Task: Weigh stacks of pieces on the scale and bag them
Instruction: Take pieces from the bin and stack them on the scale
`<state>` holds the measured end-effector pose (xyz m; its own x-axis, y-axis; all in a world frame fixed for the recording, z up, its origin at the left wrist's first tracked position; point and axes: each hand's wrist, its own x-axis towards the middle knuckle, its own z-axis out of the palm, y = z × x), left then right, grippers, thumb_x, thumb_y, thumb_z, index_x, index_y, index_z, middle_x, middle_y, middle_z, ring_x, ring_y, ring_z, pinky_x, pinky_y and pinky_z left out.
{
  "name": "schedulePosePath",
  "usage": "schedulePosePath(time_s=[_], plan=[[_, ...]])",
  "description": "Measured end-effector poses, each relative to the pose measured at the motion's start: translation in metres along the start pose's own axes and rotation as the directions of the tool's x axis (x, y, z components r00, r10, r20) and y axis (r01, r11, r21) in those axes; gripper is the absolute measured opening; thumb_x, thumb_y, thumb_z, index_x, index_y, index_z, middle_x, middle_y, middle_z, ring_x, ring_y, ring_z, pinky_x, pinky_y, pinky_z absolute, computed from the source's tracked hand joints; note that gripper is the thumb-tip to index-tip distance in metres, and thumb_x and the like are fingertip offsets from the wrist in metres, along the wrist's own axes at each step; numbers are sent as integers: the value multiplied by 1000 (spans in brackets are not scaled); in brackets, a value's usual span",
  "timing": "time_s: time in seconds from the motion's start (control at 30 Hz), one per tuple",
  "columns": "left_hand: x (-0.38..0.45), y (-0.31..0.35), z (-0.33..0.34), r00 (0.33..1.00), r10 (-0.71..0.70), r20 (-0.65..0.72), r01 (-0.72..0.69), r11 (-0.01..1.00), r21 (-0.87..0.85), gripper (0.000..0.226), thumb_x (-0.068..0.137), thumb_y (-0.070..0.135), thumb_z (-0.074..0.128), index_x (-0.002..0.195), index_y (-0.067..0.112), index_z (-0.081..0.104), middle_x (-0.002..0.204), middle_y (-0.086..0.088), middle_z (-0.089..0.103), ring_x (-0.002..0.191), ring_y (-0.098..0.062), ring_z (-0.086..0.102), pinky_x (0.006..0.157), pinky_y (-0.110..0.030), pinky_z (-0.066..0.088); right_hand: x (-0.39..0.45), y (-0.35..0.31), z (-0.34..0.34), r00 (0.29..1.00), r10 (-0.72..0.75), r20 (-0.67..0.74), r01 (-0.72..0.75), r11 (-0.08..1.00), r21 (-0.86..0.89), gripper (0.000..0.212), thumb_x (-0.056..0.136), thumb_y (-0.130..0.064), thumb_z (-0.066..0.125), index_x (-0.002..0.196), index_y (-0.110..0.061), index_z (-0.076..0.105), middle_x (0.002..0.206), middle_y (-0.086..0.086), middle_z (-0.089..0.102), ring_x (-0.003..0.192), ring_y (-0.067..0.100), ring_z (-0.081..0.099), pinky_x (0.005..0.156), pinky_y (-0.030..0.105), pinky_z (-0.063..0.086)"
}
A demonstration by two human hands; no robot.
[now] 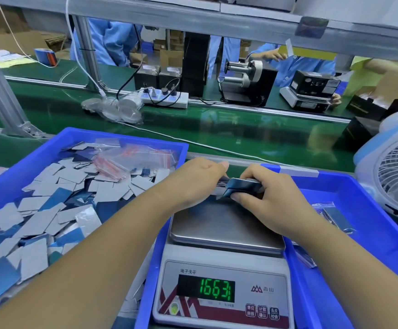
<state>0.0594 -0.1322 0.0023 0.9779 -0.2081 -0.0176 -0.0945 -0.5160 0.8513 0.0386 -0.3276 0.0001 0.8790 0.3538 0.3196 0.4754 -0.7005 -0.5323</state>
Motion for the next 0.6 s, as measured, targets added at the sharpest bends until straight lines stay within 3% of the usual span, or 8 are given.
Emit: schedulePosePath(time_s=[0.13,0.23,0.33,0.43,0.5,0.6], plan=[[-2,2,10,994,75,-86,-78,996,-35,52,99,56,33,77,21,66,68,19,61,65,5,53,70,-28,42,0,-6,5,999,-20,29,20,1000,2,34,79,-23,76,100,-40,55,90,-30,63,90,-7,56,73,6,39],[-4,6,17,991,69,-117,-76,996,-53,53,90,69,26,74,31,60,60,26,56,61,8,50,67,-29,36,0,-8,1,1000,-25,12,25,1000,-10,32,79,-25,77,99,-42,58,88,-31,63,78,-6,56,66,7,38],[0,12,17,989,42,-142,-83,953,-292,51,83,71,28,81,29,57,75,15,67,84,-10,60,85,-39,46,1,-7,-5,999,0,33,1,1000,-25,29,78,-31,77,94,-43,56,78,-30,60,64,-3,53,57,10,37],[2,14,16,994,37,-106,-79,902,-426,47,83,65,31,87,26,57,80,7,70,104,-27,62,99,-37,43,1,-7,-1,993,43,108,-37,997,-61,32,79,-38,76,105,-43,58,85,-25,63,76,-10,53,63,10,38],[3,13,16,994,34,-102,-75,902,-424,49,84,65,31,88,24,58,79,7,70,93,-26,63,95,-37,45,2,-7,1,994,43,102,-38,998,-46,30,80,-35,76,105,-41,61,88,-25,63,80,-12,53,67,7,38],[4,13,15,990,-3,-138,-59,897,-437,51,93,63,30,90,20,58,81,3,71,69,-20,56,75,-36,43,2,-8,-3,993,19,116,-18,1000,-9,21,82,-31,76,91,-43,61,81,-27,65,77,-3,57,66,12,42]])
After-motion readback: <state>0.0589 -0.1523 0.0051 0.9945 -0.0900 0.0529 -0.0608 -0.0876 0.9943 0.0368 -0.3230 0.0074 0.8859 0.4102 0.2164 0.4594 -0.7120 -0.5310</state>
